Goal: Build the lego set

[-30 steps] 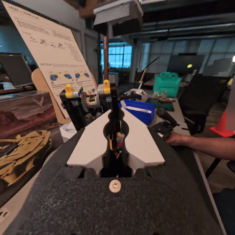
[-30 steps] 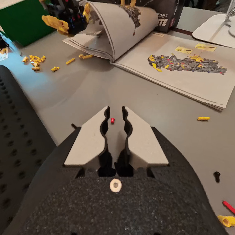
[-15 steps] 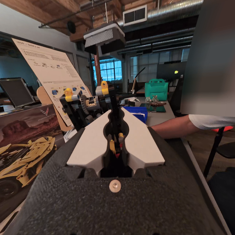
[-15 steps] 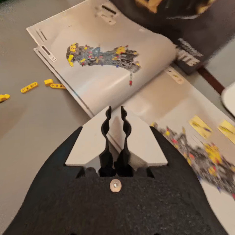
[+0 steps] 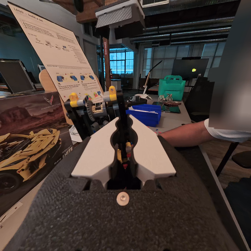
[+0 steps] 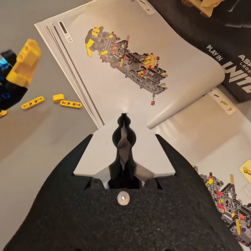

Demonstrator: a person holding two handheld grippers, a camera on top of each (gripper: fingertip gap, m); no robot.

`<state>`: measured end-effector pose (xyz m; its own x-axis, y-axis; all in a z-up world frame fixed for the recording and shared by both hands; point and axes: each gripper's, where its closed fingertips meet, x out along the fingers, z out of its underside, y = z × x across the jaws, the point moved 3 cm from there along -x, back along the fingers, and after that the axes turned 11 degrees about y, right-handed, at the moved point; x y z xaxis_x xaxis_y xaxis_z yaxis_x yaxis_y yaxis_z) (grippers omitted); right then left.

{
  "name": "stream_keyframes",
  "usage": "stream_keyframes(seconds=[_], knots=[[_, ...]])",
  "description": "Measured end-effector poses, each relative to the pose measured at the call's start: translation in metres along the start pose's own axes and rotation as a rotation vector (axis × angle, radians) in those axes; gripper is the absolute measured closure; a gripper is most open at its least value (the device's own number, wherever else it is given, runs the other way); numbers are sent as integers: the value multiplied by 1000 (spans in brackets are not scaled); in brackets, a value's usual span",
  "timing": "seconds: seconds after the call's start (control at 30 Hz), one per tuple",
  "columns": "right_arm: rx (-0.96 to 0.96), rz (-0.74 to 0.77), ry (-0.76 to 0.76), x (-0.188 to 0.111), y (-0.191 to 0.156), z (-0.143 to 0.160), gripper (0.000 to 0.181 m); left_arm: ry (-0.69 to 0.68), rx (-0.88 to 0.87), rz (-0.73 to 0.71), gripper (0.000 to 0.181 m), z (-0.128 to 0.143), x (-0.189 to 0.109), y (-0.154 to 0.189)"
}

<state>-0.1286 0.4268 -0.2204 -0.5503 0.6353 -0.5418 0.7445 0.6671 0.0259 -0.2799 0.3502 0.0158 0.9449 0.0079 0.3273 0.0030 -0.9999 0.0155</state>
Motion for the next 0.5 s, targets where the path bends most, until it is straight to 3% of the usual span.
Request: stream_keyframes(seconds=[0.5], knots=[[107, -67, 69, -2, 0, -4, 181, 51, -174, 52, 174, 29, 11, -12]])
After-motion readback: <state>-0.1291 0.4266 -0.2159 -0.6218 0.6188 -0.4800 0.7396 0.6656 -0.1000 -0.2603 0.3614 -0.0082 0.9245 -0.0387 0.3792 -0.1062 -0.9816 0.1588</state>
